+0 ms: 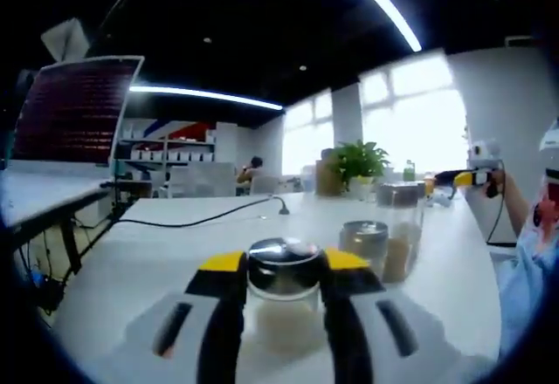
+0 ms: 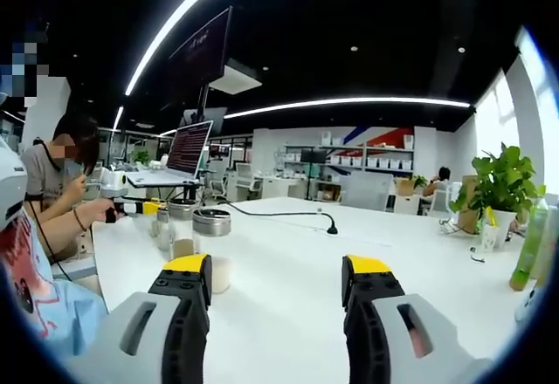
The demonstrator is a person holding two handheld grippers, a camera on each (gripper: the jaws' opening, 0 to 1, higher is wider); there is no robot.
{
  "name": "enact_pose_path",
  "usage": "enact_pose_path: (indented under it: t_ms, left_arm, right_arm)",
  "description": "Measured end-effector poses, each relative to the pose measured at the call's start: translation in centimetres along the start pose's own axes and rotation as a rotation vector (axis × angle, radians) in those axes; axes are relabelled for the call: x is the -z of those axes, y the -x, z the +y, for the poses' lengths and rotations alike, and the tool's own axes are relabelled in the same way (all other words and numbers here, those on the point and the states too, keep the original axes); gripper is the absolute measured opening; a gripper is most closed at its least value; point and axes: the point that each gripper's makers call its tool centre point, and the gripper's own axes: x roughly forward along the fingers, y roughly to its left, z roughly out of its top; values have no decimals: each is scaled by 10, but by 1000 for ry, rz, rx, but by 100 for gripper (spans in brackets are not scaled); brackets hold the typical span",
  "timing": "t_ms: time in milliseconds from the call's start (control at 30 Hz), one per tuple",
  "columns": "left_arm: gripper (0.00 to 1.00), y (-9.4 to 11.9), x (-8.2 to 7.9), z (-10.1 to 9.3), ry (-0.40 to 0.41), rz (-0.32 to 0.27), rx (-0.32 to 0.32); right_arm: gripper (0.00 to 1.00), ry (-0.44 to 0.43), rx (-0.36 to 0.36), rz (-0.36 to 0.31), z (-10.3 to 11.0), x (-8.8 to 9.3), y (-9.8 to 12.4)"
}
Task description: Rotate the seasoning bottle until the label or dispensing opening points toward the visible target arrow and the bottle remains upright within the marked orientation range
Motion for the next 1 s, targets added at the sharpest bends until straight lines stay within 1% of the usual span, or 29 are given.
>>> enact_pose_path:
  t_ms: [167,267,433,600,733,800,900,933,967,1000]
  left_arm:
    - [34,-1,0,-1,6,19,48]
    - [34,-1,1,-3,-8,34,82]
    - [34,0,2,-5,6,56,144]
    - [34,2,3,-8,13,54,203]
    - [35,2,3,-10,5,53,236]
    - [35,2,3,-11,5,54,241]
    - [36,3,4,-11,13,85,234]
    - [38,3,6,-11,10,94,233]
    - [42,2,8,-11,-3,101,232]
    - [48,2,10,-11,-22,105,230]
  right_arm:
    - [61,-5,14,5,-5,2,1]
    - [61,-4,10,8,-4,2,1]
    - [61,-5,12,0,-3,0,2]
    - [61,9,17,13,-2,2,3]
    - [61,33,26,24,-1,3,3]
    - [61,27,22,22,-1,3,3]
    - [61,33,25,29,-1,4,2]
    - [61,35,25,30,-1,4,2]
    - [61,34,23,29,-1,4,1]
    - [61,33,20,28,0,3,1]
